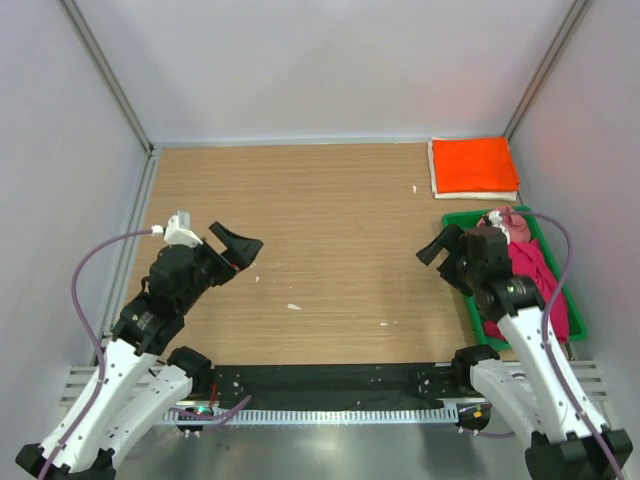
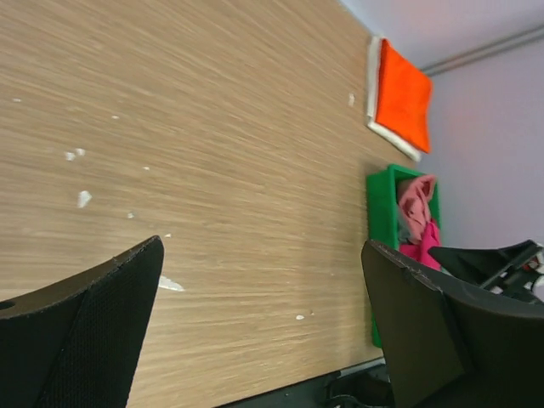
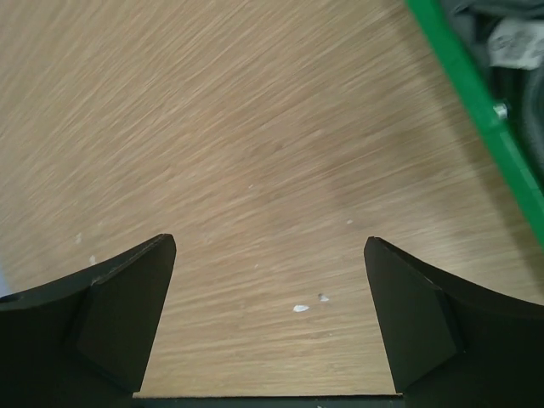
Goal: Fold and stack the t-shirts
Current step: Grab the tshirt from the pile
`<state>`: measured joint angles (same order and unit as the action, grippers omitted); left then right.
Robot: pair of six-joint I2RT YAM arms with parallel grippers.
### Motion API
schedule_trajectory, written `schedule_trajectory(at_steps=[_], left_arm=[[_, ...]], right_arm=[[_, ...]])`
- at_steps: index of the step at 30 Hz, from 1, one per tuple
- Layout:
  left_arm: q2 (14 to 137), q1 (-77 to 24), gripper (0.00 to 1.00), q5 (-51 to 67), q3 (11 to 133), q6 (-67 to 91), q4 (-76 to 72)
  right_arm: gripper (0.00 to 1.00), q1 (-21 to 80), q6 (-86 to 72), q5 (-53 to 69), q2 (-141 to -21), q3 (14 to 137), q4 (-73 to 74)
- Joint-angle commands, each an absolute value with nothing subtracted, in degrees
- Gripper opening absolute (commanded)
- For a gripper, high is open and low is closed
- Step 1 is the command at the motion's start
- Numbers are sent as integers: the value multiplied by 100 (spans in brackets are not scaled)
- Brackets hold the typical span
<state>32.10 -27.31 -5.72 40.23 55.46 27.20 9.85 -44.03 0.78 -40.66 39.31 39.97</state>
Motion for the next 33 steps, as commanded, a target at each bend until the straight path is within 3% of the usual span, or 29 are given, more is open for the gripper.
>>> schedule_trajectory(at_steps=[1, 7, 12, 16, 24, 28, 33], left_arm=[[3943, -2707, 100, -1588, 5183, 5203, 4699], [4482, -2698, 100, -326, 5748, 3920, 4685], [4193, -2698, 99, 191, 5494, 3421, 4290], [4131, -2689, 96, 264, 5519, 3086, 4324], [4395, -2698, 91, 360, 5616, 2689, 4632], [4412, -2698, 90, 448, 5590, 2672, 4562], [4421, -2698, 89, 553, 5616, 2619, 4623]], right_arm=[[100, 949, -4148, -1466, -5183, 4998, 5298], [100, 862, -2999, -2073, -6861, 6722, 5880], [86, 71, -2778, -2049, -7856, 7672, 5810], [62, -237, -2777, -2484, -8427, 7857, 5520], [58, -545, -3032, -2795, -9210, 7189, 4422], [39, -633, -2980, -2830, -9676, 7163, 4000], [40, -677, -2971, -3005, -10230, 7391, 3814]])
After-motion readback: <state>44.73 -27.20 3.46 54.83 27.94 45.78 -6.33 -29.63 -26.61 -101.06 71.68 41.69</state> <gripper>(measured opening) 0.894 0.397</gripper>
